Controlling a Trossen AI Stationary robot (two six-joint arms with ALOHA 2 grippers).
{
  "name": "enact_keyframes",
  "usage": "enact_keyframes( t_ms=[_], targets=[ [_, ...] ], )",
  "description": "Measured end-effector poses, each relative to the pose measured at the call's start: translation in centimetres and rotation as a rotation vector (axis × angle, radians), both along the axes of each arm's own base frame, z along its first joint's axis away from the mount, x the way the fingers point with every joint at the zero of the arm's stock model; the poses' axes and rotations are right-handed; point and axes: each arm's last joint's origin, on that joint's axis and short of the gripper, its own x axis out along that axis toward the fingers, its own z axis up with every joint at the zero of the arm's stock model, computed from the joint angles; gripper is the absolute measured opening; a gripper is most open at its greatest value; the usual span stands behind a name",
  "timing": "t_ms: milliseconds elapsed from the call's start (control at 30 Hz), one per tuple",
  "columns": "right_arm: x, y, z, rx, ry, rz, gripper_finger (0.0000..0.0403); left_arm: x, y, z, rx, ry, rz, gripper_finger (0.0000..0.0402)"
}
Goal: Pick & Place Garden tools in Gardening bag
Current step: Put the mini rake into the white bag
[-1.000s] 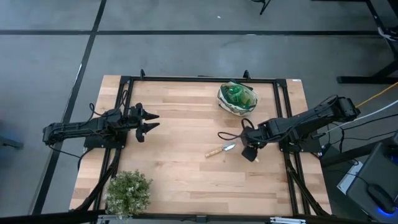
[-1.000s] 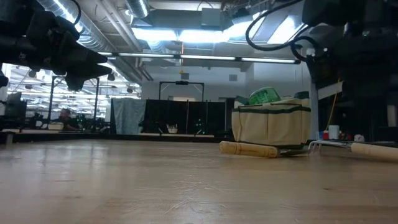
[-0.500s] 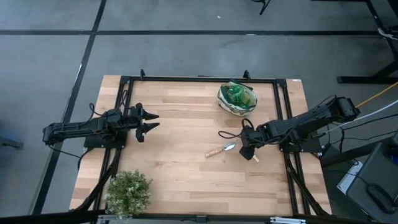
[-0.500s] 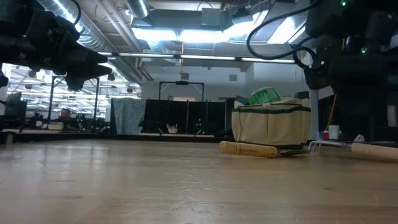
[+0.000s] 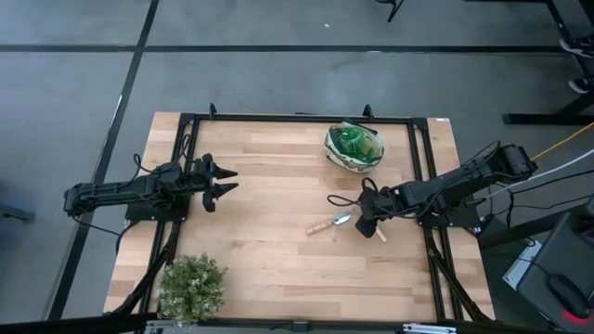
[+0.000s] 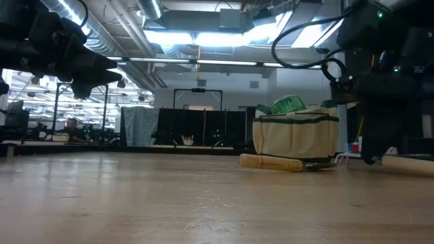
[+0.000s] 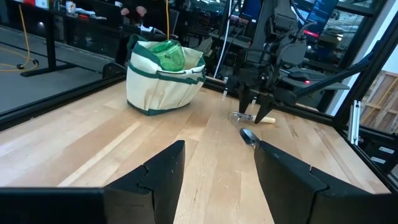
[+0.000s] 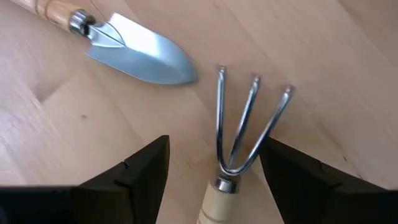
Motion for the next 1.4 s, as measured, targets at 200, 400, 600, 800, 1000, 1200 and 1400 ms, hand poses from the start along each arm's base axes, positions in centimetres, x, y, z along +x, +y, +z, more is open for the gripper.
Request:
enact_keyframes(
  t_ms=[200, 400, 600, 800, 1000, 1200, 1400],
  targets=[
    [-0.06, -0.07, -0.03, -0.018, 0.003, -0.004, 0.0251, 0.0, 0.0, 0.0, 0.0, 0.0, 0.0, 0.0191],
    [-0.07, -0.15, -0.03, -0.041, 0.001, -0.012, 0.0227, 0.0, 0.0, 0.0, 0.0, 0.0, 0.0, 0.019],
    [-0.09, -0.15, -0.04, -0.042, 0.003, -0.012, 0.0171, 0.0, 0.0, 0.0, 0.0, 0.0, 0.0, 0.0191],
    [-0.05, -0.16, -0.02, -0.044, -0.001, -0.013, 0.0098, 0.0, 0.0, 0.0, 0.0, 0.0, 0.0, 0.019],
    [0.06, -0.13, 0.07, -0.041, -0.012, -0.01, 0.0069, 0.0, 0.0, 0.0, 0.0, 0.0, 0.0, 0.019],
    [0.23, -0.48, 0.08, 0.01, -0.009, -0.019, 0.0067, 0.0, 0.0, 0.0, 0.0, 0.0, 0.0, 0.0191],
    [0.52, -0.9, 0.1, 0.075, -0.021, -0.032, 0.0058, 0.0, 0.0, 0.0, 0.0, 0.0, 0.0, 0.0189]
  ],
)
